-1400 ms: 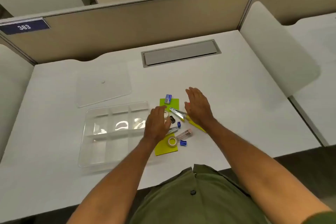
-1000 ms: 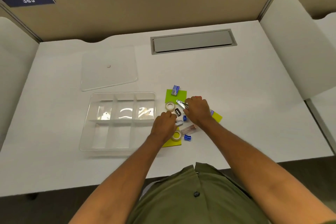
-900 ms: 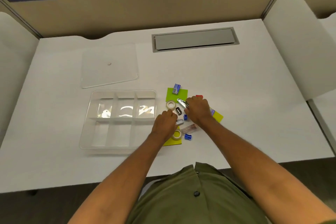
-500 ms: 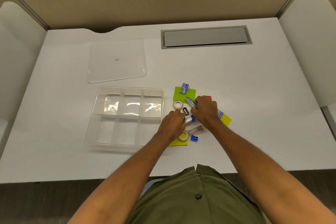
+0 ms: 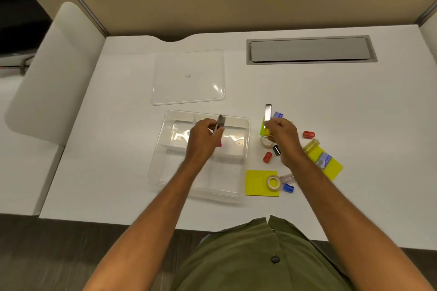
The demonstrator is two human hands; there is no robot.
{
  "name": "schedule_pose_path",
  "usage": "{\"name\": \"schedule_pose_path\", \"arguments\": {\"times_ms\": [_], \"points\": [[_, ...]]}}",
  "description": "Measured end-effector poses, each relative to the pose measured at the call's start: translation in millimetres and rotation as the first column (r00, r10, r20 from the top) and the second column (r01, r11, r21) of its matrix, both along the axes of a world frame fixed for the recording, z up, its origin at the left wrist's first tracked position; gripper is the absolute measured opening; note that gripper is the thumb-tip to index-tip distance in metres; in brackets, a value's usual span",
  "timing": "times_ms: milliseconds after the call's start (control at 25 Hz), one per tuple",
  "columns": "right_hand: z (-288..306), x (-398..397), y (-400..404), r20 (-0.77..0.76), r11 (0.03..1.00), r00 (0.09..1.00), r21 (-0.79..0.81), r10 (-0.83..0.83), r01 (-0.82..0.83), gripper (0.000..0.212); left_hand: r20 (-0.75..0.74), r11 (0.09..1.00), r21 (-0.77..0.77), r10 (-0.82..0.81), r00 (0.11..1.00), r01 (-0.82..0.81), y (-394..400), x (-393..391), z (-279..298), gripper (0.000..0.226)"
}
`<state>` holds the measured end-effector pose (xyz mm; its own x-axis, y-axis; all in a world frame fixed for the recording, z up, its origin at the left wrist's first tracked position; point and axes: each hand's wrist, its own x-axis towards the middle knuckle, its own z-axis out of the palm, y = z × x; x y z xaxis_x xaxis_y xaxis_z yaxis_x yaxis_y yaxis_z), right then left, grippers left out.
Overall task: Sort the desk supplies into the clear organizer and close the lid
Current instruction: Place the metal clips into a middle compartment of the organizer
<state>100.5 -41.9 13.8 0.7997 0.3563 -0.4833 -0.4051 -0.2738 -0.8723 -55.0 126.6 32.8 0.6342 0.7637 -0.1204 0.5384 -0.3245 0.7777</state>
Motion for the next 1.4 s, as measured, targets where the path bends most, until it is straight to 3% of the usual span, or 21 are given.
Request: {"name": "schedule_pose_path", "arguments": {"times_ms": [200, 360, 520, 760, 840, 960, 1040, 1160, 1400], "points": [[10, -36, 42, -0.154, 0.989, 0.988, 0.149, 0.030, -0.007, 0.003, -0.271, 0.994, 0.091, -0.036, 0.962, 0.063, 39, -12, -13, 0.020], [11, -52, 55, -0.165, 0.993, 0.984, 0.106, 0.064, -0.047, 0.005, -0.501, 0.946, 0.203, -0.120, 0.857, 0.251, 39, -5, -32, 0.016], [7, -59, 58, -0.154, 0.996, 0.984, 0.053, 0.086, -0.078, 0.002, -0.562, 0.932, 0.232, -0.105, 0.820, 0.279, 38, 6, -44, 0.012], [8, -58, 72, -0.105, 0.990, 0.985, -0.017, 0.135, -0.138, 0.008, -0.494, 0.933, 0.215, -0.150, 0.856, 0.288, 42, 1, -37, 0.016], [9, -60, 84, -0.062, 0.976, 0.978, -0.086, 0.197, -0.202, 0.013, -0.386, 0.898, 0.341, -0.137, 0.912, 0.279, 49, -14, -32, 0.020], [10, -70, 106, 0.032, 0.922, 0.947, -0.239, 0.321, -0.304, 0.022, -0.329, 0.827, 0.534, 0.011, 0.944, 0.176, 70, -48, -37, 0.040], [12, -77, 120, 0.109, 0.858, 0.902, -0.374, 0.418, -0.353, 0.027, -0.342, 0.875, 0.474, 0.083, 0.936, 0.096, 81, -68, -43, 0.052], [18, -89, 140, 0.169, 0.725, 0.790, -0.541, 0.589, -0.425, 0.029, -0.344, 0.967, 0.256, 0.094, 0.934, -0.003, 84, -81, -49, 0.062], [3, -104, 169, 0.174, 0.547, 0.644, -0.713, 0.745, -0.439, 0.028, -0.330, 0.976, 0.217, 0.097, 0.939, -0.025, 72, -89, -52, 0.072]]}}
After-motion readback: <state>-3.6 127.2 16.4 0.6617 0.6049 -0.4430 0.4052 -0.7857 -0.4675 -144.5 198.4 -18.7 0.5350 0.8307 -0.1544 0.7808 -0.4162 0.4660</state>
